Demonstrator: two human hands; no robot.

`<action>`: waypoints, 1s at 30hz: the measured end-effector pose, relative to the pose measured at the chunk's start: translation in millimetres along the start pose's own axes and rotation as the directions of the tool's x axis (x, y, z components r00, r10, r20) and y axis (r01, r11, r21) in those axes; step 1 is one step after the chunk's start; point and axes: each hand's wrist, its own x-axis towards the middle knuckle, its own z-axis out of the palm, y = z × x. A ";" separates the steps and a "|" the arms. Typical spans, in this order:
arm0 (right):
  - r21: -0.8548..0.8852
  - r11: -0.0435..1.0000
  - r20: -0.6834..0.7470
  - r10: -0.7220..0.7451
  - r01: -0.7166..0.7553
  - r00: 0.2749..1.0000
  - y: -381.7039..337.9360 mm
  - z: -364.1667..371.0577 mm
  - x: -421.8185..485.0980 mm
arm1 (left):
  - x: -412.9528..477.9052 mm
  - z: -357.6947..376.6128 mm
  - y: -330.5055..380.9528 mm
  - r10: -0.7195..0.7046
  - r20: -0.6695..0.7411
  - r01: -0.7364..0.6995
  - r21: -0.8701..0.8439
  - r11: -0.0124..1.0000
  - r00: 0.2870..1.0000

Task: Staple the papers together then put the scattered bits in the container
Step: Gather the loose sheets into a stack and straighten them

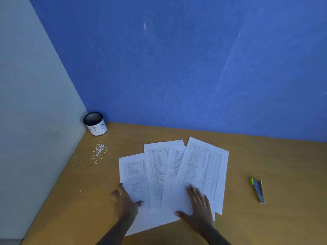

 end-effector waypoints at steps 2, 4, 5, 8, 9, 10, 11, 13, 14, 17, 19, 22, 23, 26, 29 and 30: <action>0.028 1.000 -0.032 0.000 0.001 0.999 0.7 2.2 -4.1 | -1.6 -0.7 0.5 -0.006 -0.005 0.006 0.021 1.000 1.000; 0.038 0.999 -0.052 0.000 0.002 0.999 -0.8 1.8 -7.3 | -1.6 -0.8 -0.7 -0.007 -0.008 0.008 0.048 0.999 1.000; 0.036 0.999 -0.051 0.001 0.001 0.999 -2.6 2.0 -8.6 | -1.1 -0.6 -3.2 -0.008 0.001 0.008 0.055 0.998 1.000; 0.053 0.999 -0.086 0.007 -0.002 0.996 -3.5 5.1 -9.5 | 0.7 -1.3 -4.8 -0.019 -0.017 0.020 0.077 0.997 1.000; 0.050 0.999 -0.081 0.011 -0.007 0.997 -3.7 6.2 -10.1 | -0.3 -2.5 -2.8 -0.026 -0.016 0.027 0.079 0.996 1.000; 0.048 0.999 -0.075 0.012 -0.009 0.997 -4.6 5.5 -10.3 | 3.3 0.3 -3.0 -0.043 -0.002 0.043 0.089 0.995 0.999; 0.048 0.999 -0.072 0.013 -0.009 0.997 -5.2 4.9 -10.6 | 10.5 6.2 -6.3 -0.069 0.008 0.068 0.084 0.994 0.998; 0.044 0.999 -0.069 0.016 -0.013 0.998 -7.1 2.1 -11.1 | 23.3 15.5 -9.5 -0.128 0.063 0.125 0.054 0.991 0.990; 0.042 0.999 -0.066 0.020 -0.017 0.998 -8.3 0.4 -11.3 | 34.7 24.0 -16.0 -0.153 0.090 0.151 0.031 0.988 0.984; 0.048 0.999 -0.052 0.027 -0.025 0.998 -12.4 -3.2 -12.5 | 78.3 56.7 -52.8 -0.205 0.137 0.208 -0.008 0.978 0.969; 0.062 0.998 -0.046 0.035 -0.033 0.998 -16.4 -6.4 -14.0 | 89.6 60.0 -67.6 -0.200 0.116 0.213 -0.116 0.970 0.973; 0.088 0.995 -0.032 0.039 -0.036 0.999 -24.8 -9.2 -15.2 | 81.0 49.9 -72.2 -0.138 0.097 0.164 -0.338 0.927 0.986; 0.096 0.995 -0.033 0.023 -0.020 0.999 -29.0 -9.5 -14.7 | 54.4 22.6 -47.5 -0.120 0.098 0.149 -0.383 0.912 0.988; 0.084 0.991 -0.006 -0.101 0.101 0.995 -47.5 -7.6 -12.7 | 19.6 -15.1 -12.6 -0.036 0.124 0.094 -0.496 0.863 0.992; -0.033 0.962 0.085 -0.267 0.270 0.960 -68.9 -3.7 -6.0 | 16.3 -19.8 -6.7 -0.047 0.134 0.110 -0.517 0.849 0.990; -0.111 0.942 0.106 -0.305 0.316 0.946 -76.3 -2.4 -5.8 | 18.0 -18.3 -7.3 -0.053 0.126 0.112 -0.524 0.844 0.991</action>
